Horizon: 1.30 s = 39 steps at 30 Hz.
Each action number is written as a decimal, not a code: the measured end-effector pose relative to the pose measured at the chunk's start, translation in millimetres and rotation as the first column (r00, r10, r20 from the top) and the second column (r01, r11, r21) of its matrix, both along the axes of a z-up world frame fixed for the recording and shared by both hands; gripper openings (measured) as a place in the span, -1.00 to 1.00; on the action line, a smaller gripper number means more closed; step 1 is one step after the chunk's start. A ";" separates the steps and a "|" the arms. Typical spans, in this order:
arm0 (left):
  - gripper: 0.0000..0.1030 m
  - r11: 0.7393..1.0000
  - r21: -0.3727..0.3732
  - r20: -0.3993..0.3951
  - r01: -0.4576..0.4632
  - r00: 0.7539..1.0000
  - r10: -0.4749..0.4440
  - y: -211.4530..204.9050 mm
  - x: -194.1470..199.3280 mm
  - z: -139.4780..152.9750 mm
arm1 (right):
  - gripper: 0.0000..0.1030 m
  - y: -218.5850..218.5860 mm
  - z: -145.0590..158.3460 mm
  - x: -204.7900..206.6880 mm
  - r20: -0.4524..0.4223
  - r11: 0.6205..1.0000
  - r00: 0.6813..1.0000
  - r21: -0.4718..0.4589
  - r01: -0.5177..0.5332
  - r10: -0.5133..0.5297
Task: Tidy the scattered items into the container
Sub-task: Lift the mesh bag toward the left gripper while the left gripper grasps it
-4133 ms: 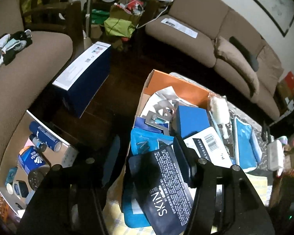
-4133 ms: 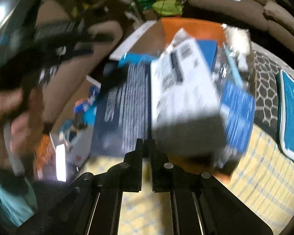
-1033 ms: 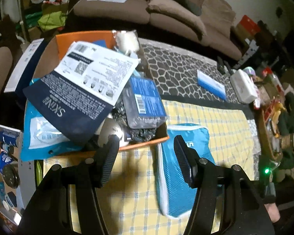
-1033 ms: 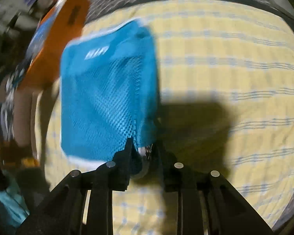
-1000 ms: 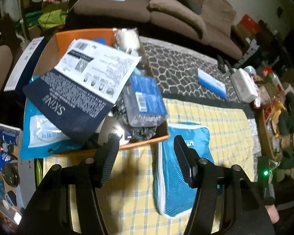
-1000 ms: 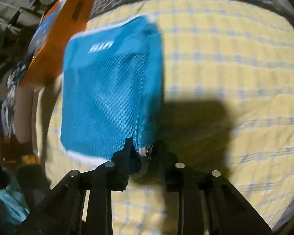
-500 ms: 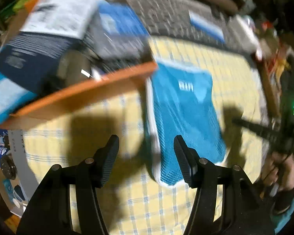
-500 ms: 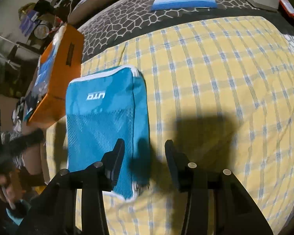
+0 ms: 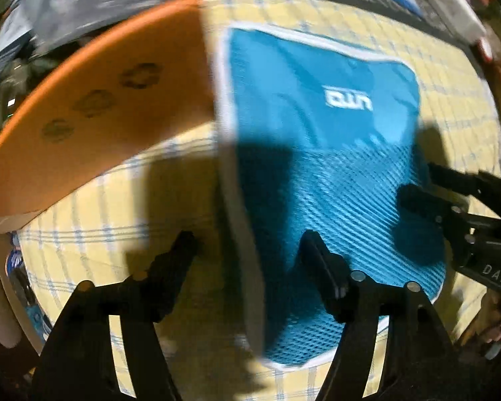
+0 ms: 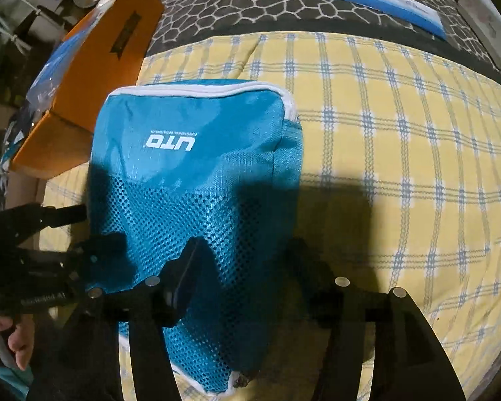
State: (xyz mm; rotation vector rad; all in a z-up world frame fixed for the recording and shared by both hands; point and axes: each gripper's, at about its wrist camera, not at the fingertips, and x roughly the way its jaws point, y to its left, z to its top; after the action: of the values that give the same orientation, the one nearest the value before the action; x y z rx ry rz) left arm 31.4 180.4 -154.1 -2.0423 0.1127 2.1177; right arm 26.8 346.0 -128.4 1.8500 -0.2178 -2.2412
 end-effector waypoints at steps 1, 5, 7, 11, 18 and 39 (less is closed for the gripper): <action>0.11 1.000 -0.006 -0.008 0.008 1.000 -0.008 3.7 2.7 1.0 | 0.05 -1.5 0.5 1.4 -0.005 1.000 1.000 0.013 -0.004 0.004; -0.28 0.999 -0.023 -0.034 0.036 0.999 -0.037 11.1 11.1 5.7 | -0.60 -5.8 0.3 3.6 -0.016 1.000 1.000 0.002 0.004 -0.004; -0.44 1.000 -0.017 -0.046 0.021 0.999 -0.022 6.0 13.5 7.3 | -0.65 -8.2 0.4 4.6 -0.015 1.000 1.000 -0.027 0.008 -0.009; -0.86 0.997 0.081 -0.041 -0.006 0.999 0.009 -4.0 17.2 20.1 | -0.77 -21.4 11.6 9.8 -0.058 0.999 0.998 0.036 -0.020 0.022; -0.84 0.993 0.118 -0.070 -0.009 0.997 0.017 -16.1 21.6 32.6 | -0.79 -26.2 54.6 22.8 -0.179 0.998 0.983 0.062 -0.018 0.029; -0.87 0.929 0.369 -0.238 -0.011 0.965 0.106 -42.1 -5.8 97.4 | -0.79 -12.3 104.1 33.8 -0.304 0.999 0.952 0.031 0.031 -0.020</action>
State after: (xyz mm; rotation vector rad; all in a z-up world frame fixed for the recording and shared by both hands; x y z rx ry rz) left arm 25.7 138.3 -56.6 -1.5771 -0.2900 2.2263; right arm 60.6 333.7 -24.3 1.4959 -0.1488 -2.5230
